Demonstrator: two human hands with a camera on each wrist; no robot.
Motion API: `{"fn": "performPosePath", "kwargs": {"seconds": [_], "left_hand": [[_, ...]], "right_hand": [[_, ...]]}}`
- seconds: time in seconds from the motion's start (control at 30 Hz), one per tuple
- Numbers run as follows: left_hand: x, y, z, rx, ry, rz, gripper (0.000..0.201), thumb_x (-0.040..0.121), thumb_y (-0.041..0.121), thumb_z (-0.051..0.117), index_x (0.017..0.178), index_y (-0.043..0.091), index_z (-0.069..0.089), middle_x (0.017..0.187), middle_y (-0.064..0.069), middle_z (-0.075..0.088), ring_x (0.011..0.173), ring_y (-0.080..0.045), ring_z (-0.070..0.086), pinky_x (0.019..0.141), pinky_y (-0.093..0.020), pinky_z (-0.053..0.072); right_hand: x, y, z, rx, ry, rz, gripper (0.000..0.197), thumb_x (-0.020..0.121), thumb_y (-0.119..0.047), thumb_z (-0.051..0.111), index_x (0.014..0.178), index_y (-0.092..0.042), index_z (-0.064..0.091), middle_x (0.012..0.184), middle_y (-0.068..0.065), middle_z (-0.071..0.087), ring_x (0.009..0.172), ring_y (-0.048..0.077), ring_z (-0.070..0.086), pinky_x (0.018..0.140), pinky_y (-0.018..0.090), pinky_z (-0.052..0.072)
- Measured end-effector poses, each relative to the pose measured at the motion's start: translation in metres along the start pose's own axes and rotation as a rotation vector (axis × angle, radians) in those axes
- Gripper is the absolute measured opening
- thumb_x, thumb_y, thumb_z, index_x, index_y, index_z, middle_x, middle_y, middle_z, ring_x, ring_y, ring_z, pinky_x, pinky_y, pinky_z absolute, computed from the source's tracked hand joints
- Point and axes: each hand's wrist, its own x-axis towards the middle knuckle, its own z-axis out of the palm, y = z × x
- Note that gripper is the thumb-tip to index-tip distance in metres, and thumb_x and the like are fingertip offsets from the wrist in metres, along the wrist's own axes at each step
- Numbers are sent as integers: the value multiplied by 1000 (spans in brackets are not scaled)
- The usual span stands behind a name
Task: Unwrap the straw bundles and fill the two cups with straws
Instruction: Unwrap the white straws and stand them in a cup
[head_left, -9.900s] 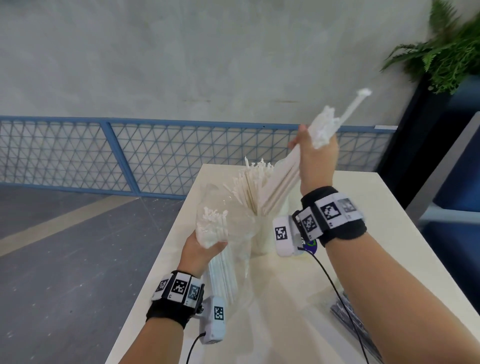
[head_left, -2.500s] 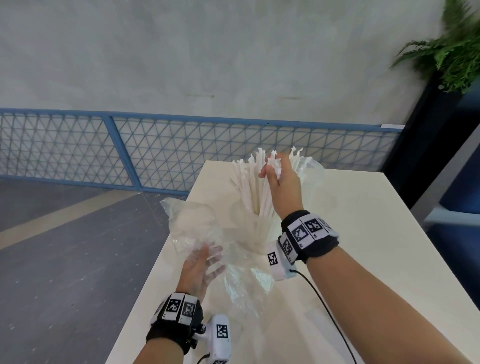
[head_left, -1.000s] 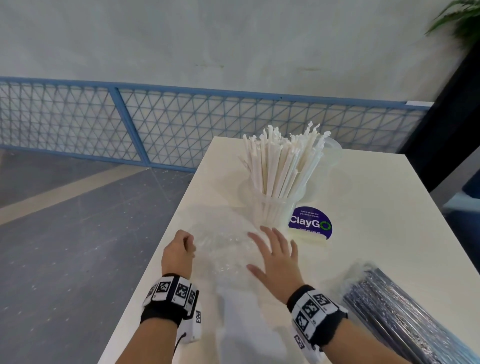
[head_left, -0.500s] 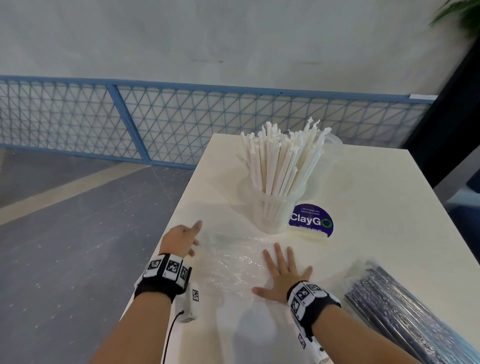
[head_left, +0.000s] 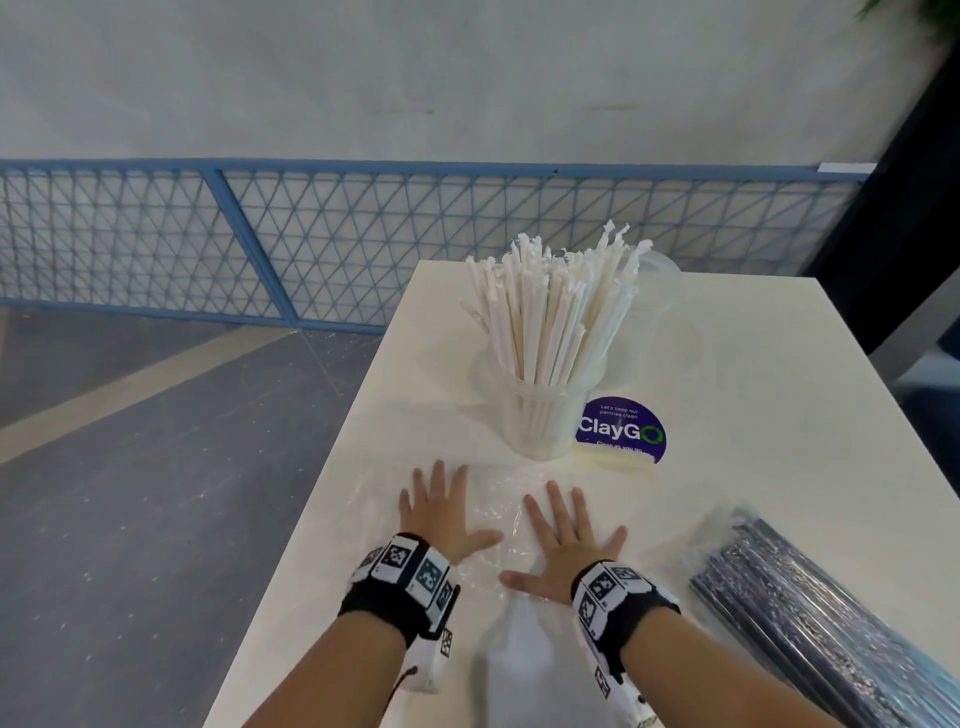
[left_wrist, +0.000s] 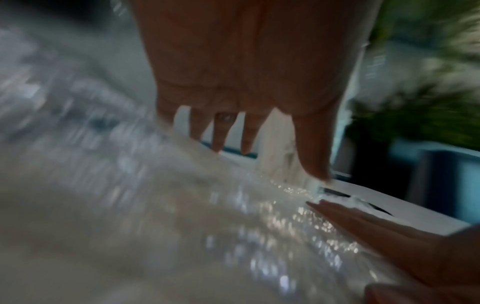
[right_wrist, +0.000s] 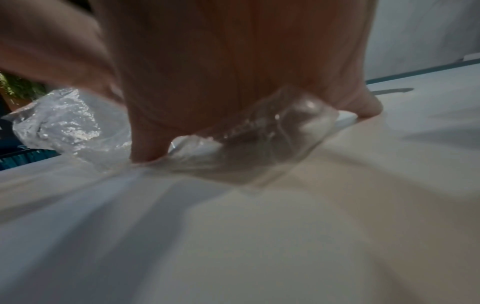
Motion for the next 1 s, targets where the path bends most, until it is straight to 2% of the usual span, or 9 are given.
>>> {"fn": "performPosePath", "kwargs": {"seconds": [0.13,0.37,0.53,0.6,0.63,0.7,0.77,0.87,1.0], "left_hand": [[11,-33,19,39,-193,-60,133,57,73,66,143,26,-24,150,-3,-36,138,-35,-30,113,-59,-7],[15,-46,22,1,-172,-87,147,43,77,70,140,32,-30,143,-8,-46,133,-35,-38,114,-54,-11],[7,-28,-4,51,-117,-100,148,42,77,71,146,15,-14,154,-15,-25,141,-31,-26,117,-50,-7],[3,-13,-30,-57,12,-44,145,44,71,75,147,8,-5,157,-13,-9,145,-26,-12,118,-46,0],[0,-6,-46,-174,84,-1,142,45,64,79,147,8,-3,158,-11,-3,146,-23,-5,118,-43,4],[-2,8,-81,-446,188,77,138,48,47,87,147,10,-2,158,-6,4,146,-19,7,117,-34,12],[2,19,-113,-598,218,143,136,51,40,88,148,14,-5,158,-1,5,144,-16,12,115,-30,16],[24,30,-149,-588,173,216,130,54,39,86,148,17,-1,157,1,12,143,-17,18,112,-28,20],[60,36,-168,-609,-29,272,115,58,33,85,146,17,13,152,2,26,142,-14,22,111,-24,19]], "right_hand": [[2,0,4,20,31,1,102,72,-82,36,138,-40,-29,145,-8,-44,136,23,-37,100,75,-4],[-4,22,6,31,83,-83,116,64,-82,48,141,-36,-27,139,-11,-46,139,18,-33,106,67,-7],[-16,15,-9,37,113,-138,126,53,-93,35,145,-26,-21,148,-2,-37,142,18,-25,110,61,-9],[-35,5,-28,132,257,-197,129,41,-94,18,148,-27,-4,159,-6,-9,146,12,-6,111,57,-10],[-44,3,-40,237,361,-219,121,45,-91,22,146,-26,11,157,-9,11,145,10,12,113,55,-8],[-62,3,-69,579,599,-269,78,65,-71,56,127,-28,37,135,-10,44,124,10,46,116,50,14],[-68,8,-98,826,856,-316,58,69,-40,76,115,-23,43,118,-5,47,103,10,54,101,38,42],[-64,20,-142,861,1062,-271,78,67,-33,80,129,-15,37,127,0,36,110,7,44,91,21,39],[-39,31,-173,920,868,-290,101,62,-41,82,142,-19,24,142,-3,37,126,9,40,106,31,35]]}}
